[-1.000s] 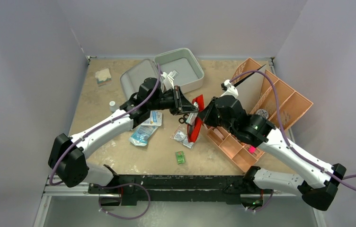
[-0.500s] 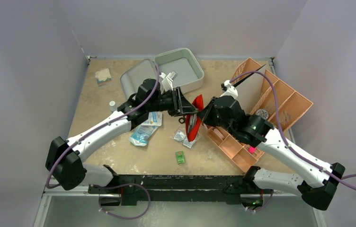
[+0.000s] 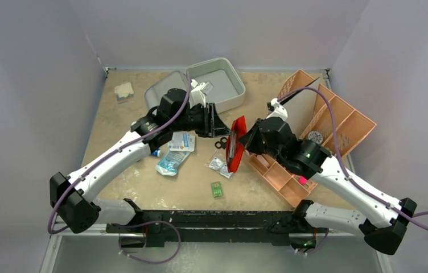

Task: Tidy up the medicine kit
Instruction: Place the medical item at the medicine pouch.

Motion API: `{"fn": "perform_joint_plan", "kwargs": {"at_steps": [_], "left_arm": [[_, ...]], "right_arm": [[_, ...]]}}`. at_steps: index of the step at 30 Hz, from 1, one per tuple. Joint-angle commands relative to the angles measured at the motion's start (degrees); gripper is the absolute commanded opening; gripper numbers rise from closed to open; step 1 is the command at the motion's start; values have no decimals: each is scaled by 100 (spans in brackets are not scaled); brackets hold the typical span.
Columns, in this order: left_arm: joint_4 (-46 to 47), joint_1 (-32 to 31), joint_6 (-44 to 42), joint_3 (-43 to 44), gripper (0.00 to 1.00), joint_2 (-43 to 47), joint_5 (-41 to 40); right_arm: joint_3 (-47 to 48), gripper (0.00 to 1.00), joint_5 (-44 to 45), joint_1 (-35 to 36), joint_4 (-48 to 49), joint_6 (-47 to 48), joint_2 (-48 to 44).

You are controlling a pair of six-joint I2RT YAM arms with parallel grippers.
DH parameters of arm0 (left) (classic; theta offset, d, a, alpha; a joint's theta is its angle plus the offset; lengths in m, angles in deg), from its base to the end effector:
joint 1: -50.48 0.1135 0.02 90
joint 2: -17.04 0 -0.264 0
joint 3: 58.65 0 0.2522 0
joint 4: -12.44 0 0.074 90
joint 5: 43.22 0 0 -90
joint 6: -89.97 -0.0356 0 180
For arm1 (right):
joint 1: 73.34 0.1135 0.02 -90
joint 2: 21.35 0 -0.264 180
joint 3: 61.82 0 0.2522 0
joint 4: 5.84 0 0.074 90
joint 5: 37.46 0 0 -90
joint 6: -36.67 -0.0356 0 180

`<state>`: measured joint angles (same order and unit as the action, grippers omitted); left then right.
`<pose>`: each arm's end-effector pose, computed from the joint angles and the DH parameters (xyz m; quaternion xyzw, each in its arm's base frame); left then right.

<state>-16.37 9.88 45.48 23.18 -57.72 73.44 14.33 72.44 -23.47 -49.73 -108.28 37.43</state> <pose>0.2168 -0.2068 0.3601 0.0947 0.8103 -0.5122 0.2686 0.1511 0.1604 0.3666 0.1279 0.8328 0.3209 0.4325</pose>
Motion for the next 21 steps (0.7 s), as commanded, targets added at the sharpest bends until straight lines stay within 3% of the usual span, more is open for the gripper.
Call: {"fn": "perform_joint_plan", "kwargs": {"at_steps": [1,10,14,21], "left_arm": [[-1253,-18,-1682,810,35,169,-377],[-3506,-9,-4340,1711,35,-239,-2388],[-3922,243,-4525,1701,37,-504,-3501],[-4058,1309,-4485,1290,36,-810,-3320]], "right_arm": [[-60,0,-17,12,-167,122,-332],[-208,0,62,14,-527,425,-1064],[-193,0,116,13,-635,537,-1349],[-106,0,189,14,-816,735,-1683]]}}
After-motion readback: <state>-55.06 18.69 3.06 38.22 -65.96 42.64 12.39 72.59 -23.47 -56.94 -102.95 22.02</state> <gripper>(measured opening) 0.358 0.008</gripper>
